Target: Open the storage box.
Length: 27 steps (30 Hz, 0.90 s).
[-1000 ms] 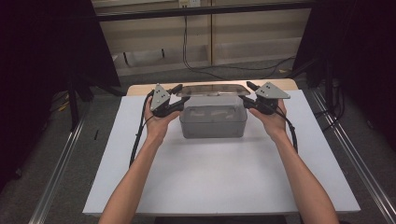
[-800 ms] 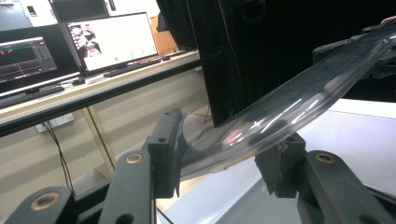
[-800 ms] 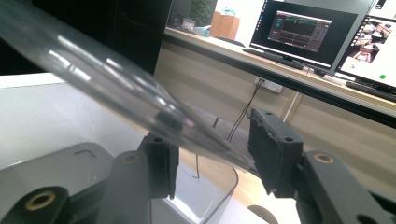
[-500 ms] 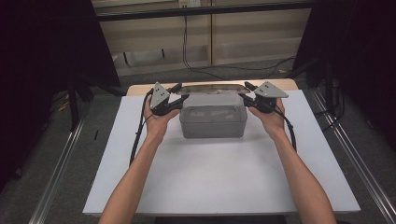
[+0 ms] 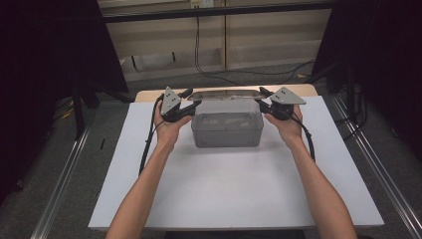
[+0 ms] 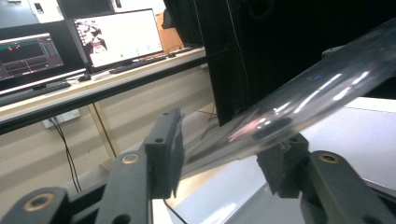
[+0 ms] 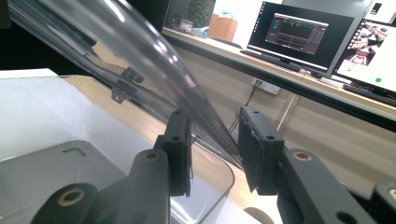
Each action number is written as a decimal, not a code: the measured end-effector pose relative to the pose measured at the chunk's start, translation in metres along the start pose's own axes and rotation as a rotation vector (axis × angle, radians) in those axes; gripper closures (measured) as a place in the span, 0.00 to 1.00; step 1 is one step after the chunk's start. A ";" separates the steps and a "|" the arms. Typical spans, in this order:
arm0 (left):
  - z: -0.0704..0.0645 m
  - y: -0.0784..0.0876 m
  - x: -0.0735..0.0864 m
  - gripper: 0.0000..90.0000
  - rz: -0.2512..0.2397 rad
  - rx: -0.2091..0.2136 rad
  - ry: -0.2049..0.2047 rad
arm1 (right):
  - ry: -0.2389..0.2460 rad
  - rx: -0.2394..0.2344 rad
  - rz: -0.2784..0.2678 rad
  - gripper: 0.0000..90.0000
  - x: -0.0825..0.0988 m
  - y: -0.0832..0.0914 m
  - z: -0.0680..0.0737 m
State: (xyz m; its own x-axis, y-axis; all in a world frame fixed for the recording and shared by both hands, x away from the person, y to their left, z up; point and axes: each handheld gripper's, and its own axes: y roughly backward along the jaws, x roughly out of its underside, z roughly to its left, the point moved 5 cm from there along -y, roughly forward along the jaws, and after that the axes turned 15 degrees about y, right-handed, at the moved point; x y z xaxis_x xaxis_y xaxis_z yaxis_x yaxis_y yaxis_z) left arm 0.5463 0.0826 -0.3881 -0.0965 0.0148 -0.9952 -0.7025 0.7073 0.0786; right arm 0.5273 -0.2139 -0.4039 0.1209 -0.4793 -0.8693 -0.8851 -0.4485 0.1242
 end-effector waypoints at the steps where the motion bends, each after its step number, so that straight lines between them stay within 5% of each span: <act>1: 0.001 -0.001 0.000 0.55 0.003 0.002 -0.001 | 0.001 -0.001 0.001 0.72 0.000 0.000 0.000; 27: 0.021 -0.021 0.008 0.58 0.027 -0.007 0.015 | -0.021 -0.002 -0.003 0.73 -0.005 -0.006 -0.009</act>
State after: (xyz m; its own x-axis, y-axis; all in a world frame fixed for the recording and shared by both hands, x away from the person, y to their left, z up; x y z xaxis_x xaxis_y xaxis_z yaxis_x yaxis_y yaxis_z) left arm 0.5747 0.0827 -0.3990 -0.1262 0.0231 -0.9917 -0.7042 0.7021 0.1060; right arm 0.5361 -0.2156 -0.3963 0.1138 -0.4619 -0.8796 -0.8839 -0.4513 0.1226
